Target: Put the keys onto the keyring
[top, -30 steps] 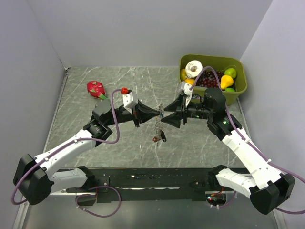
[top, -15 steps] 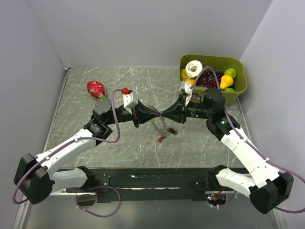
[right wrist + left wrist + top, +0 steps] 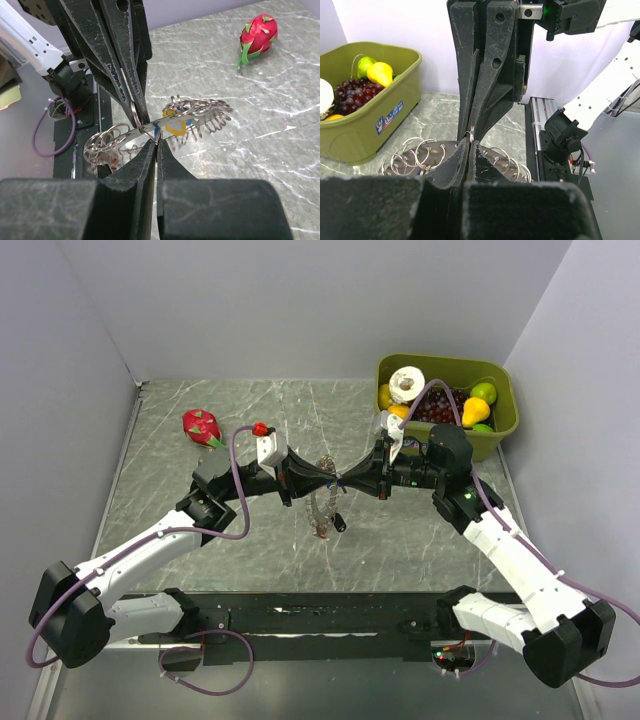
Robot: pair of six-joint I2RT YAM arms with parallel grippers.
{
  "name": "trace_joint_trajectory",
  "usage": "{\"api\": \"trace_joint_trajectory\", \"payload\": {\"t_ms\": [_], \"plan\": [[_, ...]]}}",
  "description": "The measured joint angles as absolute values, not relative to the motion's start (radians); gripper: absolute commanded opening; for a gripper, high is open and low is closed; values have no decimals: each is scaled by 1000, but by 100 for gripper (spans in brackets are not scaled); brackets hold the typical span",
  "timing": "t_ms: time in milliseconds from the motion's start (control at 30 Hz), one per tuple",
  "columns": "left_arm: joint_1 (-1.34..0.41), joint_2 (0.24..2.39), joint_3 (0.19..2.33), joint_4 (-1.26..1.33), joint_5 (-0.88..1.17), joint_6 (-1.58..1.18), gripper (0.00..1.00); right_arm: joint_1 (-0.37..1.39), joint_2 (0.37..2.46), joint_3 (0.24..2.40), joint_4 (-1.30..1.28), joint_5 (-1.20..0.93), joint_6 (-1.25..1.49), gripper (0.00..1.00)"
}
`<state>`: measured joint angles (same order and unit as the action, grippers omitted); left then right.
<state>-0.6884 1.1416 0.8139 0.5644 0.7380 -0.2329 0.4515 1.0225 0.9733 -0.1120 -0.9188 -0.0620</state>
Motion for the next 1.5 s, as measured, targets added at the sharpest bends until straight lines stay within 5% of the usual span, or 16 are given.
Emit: {"api": "trace_joint_trajectory", "payload": {"t_ms": [333,433,667,900,1500], "plan": [[-688,1142,814,564,739,-250,1,451,1031,973,-112,-933,-82,4],[-688,1142,814,563,738,-250,1,451,1028,972,-112,-927,-86,16],[-691,1140,814,567,738,-248,1,451,965,894,-96,-815,-64,66],[-694,1138,814,554,735,-225,1,439,920,843,-49,-739,-30,100],[-696,1173,823,480,661,-173,1,427,829,778,46,-658,-8,100]]}}
